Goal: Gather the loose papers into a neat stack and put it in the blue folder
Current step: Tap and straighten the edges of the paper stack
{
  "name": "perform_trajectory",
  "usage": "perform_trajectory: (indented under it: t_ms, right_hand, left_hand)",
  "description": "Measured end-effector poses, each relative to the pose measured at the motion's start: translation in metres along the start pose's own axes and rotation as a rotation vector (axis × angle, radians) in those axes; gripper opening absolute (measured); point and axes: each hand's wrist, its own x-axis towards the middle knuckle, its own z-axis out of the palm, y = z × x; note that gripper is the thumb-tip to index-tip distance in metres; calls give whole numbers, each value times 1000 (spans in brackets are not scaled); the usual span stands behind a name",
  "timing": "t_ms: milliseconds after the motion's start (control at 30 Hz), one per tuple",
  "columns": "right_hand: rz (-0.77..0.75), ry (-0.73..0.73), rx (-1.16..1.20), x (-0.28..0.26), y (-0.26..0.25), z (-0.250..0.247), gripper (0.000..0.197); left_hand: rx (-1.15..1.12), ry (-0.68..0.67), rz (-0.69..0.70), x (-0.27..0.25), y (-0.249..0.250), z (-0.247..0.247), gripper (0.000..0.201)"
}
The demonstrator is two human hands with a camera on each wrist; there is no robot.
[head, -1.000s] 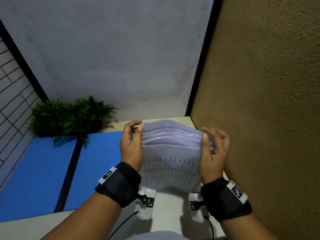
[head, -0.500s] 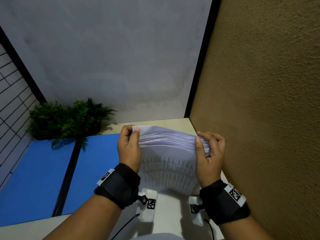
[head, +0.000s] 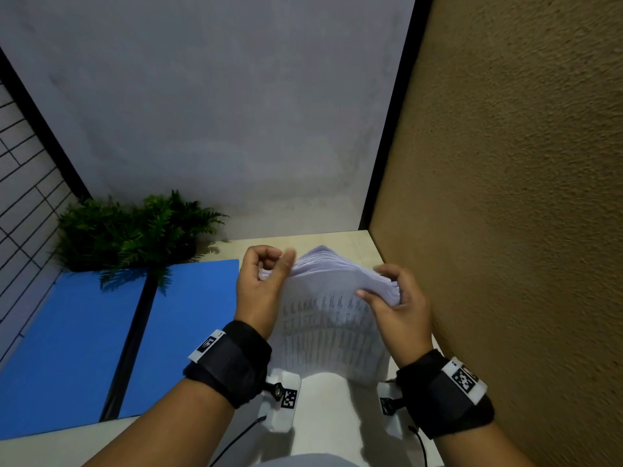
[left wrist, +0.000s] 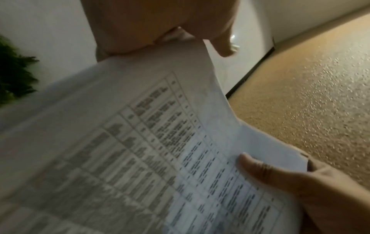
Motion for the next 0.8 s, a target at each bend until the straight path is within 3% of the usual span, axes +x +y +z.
perform_trajectory:
  t_ms: [133,300,367,467,533,600,667,733,800]
  right_hand:
    - [106,81,175,10,2,0,26]
    - [125,131,293,14,-6,1,27]
    - [94,158,337,13,-12,-2,28]
    - [88,171,346,12,-8,-8,34]
    - [155,115,298,11,2,-9,50]
    - [263,9,279,9,16,-10,81]
    - [360,-82,306,9,32,-11,101]
    - [448,-140,366,10,45,-10,103]
    - [495,-206,410,9,50,-5,94]
  left_hand:
    - [133,-205,11,0,-8,-6,75]
    - [114,-149,75,6,4,-7,32]
    - [44,-156,104,10,9,-7,29]
    - [-7,-157,54,15,5,-12,41]
    - [-32,-148,-20,13,-7,-15,55]
    - [8,-150,-106,12,-23,-19,71]
    - [33,-211,-198,12,-35,-22,81]
    - [12,-296,-292,11,-44,-22,85]
    - [18,-340,-337,8,-47,-18,77]
